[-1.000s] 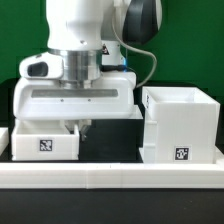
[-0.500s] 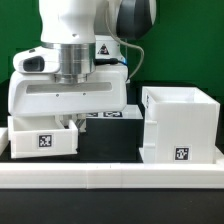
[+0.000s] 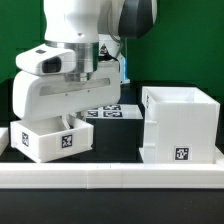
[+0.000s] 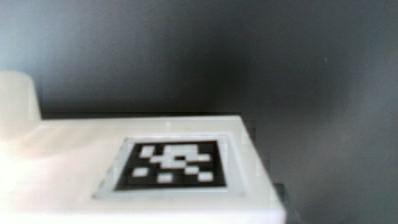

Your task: Assemble drawer

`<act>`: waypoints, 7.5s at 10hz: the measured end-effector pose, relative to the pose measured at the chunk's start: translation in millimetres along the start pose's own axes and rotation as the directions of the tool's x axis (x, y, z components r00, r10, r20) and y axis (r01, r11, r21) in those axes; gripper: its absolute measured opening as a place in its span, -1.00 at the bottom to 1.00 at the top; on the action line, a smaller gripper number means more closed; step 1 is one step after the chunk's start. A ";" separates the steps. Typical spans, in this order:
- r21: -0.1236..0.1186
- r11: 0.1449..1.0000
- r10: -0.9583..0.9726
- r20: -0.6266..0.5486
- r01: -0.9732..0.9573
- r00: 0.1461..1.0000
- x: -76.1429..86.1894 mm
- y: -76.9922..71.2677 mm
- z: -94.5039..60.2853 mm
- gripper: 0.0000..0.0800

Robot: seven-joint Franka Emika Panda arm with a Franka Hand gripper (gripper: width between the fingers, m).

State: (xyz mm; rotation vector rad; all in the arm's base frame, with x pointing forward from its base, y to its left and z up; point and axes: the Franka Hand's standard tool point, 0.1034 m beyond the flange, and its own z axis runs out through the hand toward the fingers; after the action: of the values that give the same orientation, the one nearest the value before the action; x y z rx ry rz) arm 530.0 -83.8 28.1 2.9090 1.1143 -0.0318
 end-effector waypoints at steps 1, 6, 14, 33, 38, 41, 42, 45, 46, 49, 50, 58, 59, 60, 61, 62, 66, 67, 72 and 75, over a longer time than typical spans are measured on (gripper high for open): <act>-0.008 0.993 -0.115 0.001 0.115 0.993 -2.7 0.8 0.5 -0.90; -0.032 0.922 -0.387 0.018 0.387 0.922 -12.5 2.6 4.0 -0.90; -0.005 0.654 -0.754 0.074 0.757 0.652 -5.9 -9.0 8.5 -0.90; 0.007 0.746 -0.666 0.039 0.666 0.745 48.1 -46.0 10.9 -0.90; -0.018 0.719 -0.694 0.037 0.694 0.719 46.0 -48.1 15.3 -0.89; -0.019 0.723 -0.690 0.036 0.691 0.723 44.8 -48.6 16.6 -0.89; -0.019 0.723 -0.690 0.036 0.691 0.723 45.7 -49.1 16.4 -0.89; -0.020 0.714 -0.699 0.032 0.700 0.714 53.0 -52.5 14.3 -0.89; -0.020 0.716 -0.697 0.032 0.698 0.716 52.5 -51.9 14.3 -0.89; -0.018 0.717 -0.696 0.032 0.696 0.718 51.2 -52.0 15.4 -0.89; -0.016 0.718 -0.695 0.032 0.695 0.719 50.7 -52.7 16.0 -0.89; -0.006 0.713 -0.701 0.031 0.701 0.713 51.8 -57.7 14.2 -0.89; -0.006 0.713 -0.701 0.031 0.701 0.713 51.7 -57.5 14.2 -0.89; -0.005 0.713 -0.701 0.031 0.701 0.713 51.8 -57.9 14.2 -0.89; -0.004 0.710 -0.704 0.029 0.705 0.709 53.8 -60.0 14.1 -0.89; -0.004 0.709 -0.704 0.029 0.705 0.709 54.0 -60.2 14.1 -0.89; -0.008 0.715 -0.698 0.028 0.699 0.715 54.0 -59.2 12.2 -0.89; -0.007 0.716 -0.698 0.029 0.698 0.716 53.6 -59.1 12.7 -0.89; -0.022 0.715 -0.699 0.019 0.699 0.715 56.5 -66.1 12.2 -0.89; -0.017 0.717 -0.697 0.020 0.697 0.717 54.9 -66.5 13.3 -0.89</act>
Offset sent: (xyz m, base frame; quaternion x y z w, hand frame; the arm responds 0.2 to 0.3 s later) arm 0.0000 0.0000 0.0000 0.0000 0.0000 -0.1938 0.9810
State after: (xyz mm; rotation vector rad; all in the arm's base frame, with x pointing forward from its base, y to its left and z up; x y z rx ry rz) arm 526.3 1.9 12.1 2.2639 2.1154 -0.0484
